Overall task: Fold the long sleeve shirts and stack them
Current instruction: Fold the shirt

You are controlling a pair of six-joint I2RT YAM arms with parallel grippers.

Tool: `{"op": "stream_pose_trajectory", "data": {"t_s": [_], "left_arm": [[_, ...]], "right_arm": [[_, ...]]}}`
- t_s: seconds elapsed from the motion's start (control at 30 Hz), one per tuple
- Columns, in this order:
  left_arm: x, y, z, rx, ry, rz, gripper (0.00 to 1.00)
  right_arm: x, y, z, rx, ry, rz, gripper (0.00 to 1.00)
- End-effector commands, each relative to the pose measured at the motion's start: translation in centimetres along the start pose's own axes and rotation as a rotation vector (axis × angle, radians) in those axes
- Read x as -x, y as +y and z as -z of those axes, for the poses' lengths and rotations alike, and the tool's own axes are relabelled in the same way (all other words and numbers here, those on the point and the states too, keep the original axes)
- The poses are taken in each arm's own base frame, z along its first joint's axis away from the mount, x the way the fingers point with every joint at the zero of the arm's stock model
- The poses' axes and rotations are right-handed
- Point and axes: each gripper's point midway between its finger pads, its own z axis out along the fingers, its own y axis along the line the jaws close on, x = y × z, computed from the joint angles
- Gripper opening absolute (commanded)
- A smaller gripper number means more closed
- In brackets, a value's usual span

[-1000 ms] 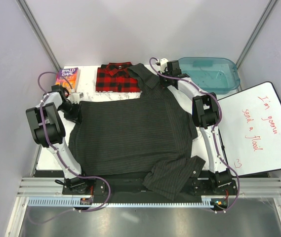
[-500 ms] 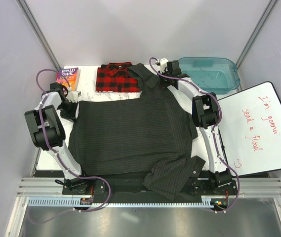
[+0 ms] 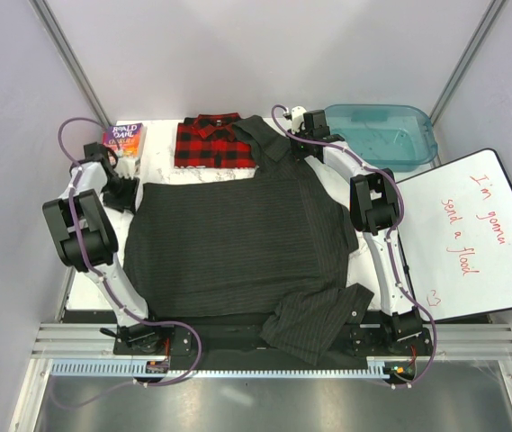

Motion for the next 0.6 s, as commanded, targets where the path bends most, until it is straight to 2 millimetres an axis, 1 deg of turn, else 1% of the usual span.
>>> {"op": "stream_pose_trajectory", "data": {"t_s": [0.0,0.03,0.07,0.1,0.13,0.2,0.23,0.33,0.37,0.4,0.57], "left_arm": [[7.8,-0.9,2.1,-0.103,-0.216,-0.101,0.50],[9.6,-0.7,2.7,-0.094,-0.247,-0.129,0.50],[9.9,-1.1,2.2,-0.108,-0.228,-0.150,0.50],[10.7,-1.9,1.9,-0.128,-0.226,-0.190,0.50],[11.8,-1.8,1.2,-0.137,-0.231,-0.202,0.50],[12.4,-2.1,0.5,-0.149,-0.216,-0.242,0.50],[13.1,-1.8,-0.1,-0.145,-0.218,-0.253,0.50],[14.2,-1.6,-0.4,-0.132,-0.228,-0.283,0.50],[14.3,-1.6,-1.0,-0.133,-0.219,-0.288,0.51],[14.6,-1.9,-1.2,-0.131,-0.220,-0.310,0.51],[13.9,-2.1,-2.9,-0.130,-0.174,-0.353,0.50]], "right_arm": [[2.8,0.6,1.9,0.011,-0.048,0.022,0.00],[2.9,0.6,2.0,0.013,-0.050,0.021,0.00],[3.1,0.6,2.1,0.013,-0.056,0.023,0.00],[3.5,0.6,2.2,0.016,-0.063,0.024,0.00],[3.5,0.7,2.3,0.020,-0.065,0.023,0.00],[3.9,0.7,2.4,0.021,-0.076,0.022,0.00],[4.1,0.7,2.5,0.021,-0.079,0.023,0.00],[4.8,0.7,2.8,0.018,-0.097,0.020,0.00],[4.9,0.6,2.9,0.017,-0.101,0.020,0.00],[5.0,0.6,3.0,0.015,-0.104,0.021,0.00],[5.5,0.5,3.1,0.014,-0.117,0.022,0.00]]}}
